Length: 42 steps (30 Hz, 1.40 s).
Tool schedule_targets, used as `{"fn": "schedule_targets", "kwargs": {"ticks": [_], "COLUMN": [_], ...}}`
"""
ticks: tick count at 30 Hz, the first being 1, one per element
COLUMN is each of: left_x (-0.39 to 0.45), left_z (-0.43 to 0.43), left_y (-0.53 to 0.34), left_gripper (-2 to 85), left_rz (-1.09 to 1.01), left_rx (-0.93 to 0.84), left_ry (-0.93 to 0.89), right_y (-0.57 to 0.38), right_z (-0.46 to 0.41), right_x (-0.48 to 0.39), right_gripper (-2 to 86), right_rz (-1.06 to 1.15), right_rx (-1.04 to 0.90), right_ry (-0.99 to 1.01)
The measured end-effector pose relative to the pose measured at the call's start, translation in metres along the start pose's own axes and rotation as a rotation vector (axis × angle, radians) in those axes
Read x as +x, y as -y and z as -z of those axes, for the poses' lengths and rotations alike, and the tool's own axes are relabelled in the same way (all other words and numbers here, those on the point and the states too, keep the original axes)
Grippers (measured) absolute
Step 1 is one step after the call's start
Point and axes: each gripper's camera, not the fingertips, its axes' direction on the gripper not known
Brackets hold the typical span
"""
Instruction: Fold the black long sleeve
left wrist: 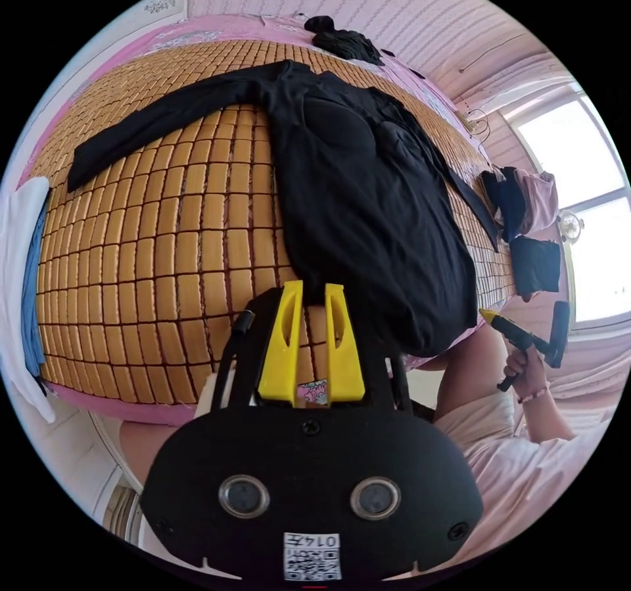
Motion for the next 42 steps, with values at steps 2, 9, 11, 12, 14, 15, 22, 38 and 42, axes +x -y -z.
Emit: {"fn": "schedule_targets", "kwargs": {"ticks": [2, 9, 11, 12, 14, 15, 22, 38, 42], "left_x": [0.004, 0.042, 0.045, 0.044, 0.034, 0.032, 0.038, 0.016, 0.007], "left_z": [0.004, 0.083, 0.108, 0.108, 0.088, 0.081, -0.022, -0.011, -0.02], "left_y": [0.001, 0.012, 0.015, 0.015, 0.013, 0.011, -0.019, -0.079, -0.087], "left_gripper": [0.2, 0.6, 3.2, 4.2, 5.3, 5.6, 7.9, -1.0, -0.9], "left_rz": [-0.035, -0.157, -0.115, -0.1, -0.043, -0.04, -0.091, -0.068, -0.005], "left_rx": [-0.043, 0.024, 0.203, 0.22, 0.168, 0.138, -0.192, -0.228, -0.226], "left_ry": [0.027, -0.038, -0.039, -0.016, 0.015, 0.01, 0.249, 0.019, 0.01], "right_y": [-0.001, -0.011, -0.014, -0.015, -0.017, -0.018, -0.027, -0.064, -0.078], "right_z": [-0.002, 0.024, 0.028, 0.03, 0.031, 0.032, 0.043, 0.09, 0.089], "right_x": [0.003, 0.021, 0.027, 0.032, 0.038, 0.041, 0.035, 0.014, 0.003], "right_gripper": [6.7, 1.4, 1.2, 1.1, 1.1, 1.0, 1.1, 0.9, 1.0], "right_rz": [-0.009, -0.018, -0.043, -0.066, -0.09, -0.101, -0.072, -0.004, -0.008], "right_rx": [-0.017, 0.034, 0.035, 0.024, 0.011, 0.003, -0.026, -0.056, -0.112], "right_ry": [-0.011, 0.063, 0.075, 0.083, 0.101, 0.112, 0.1, 0.154, 0.146]}}
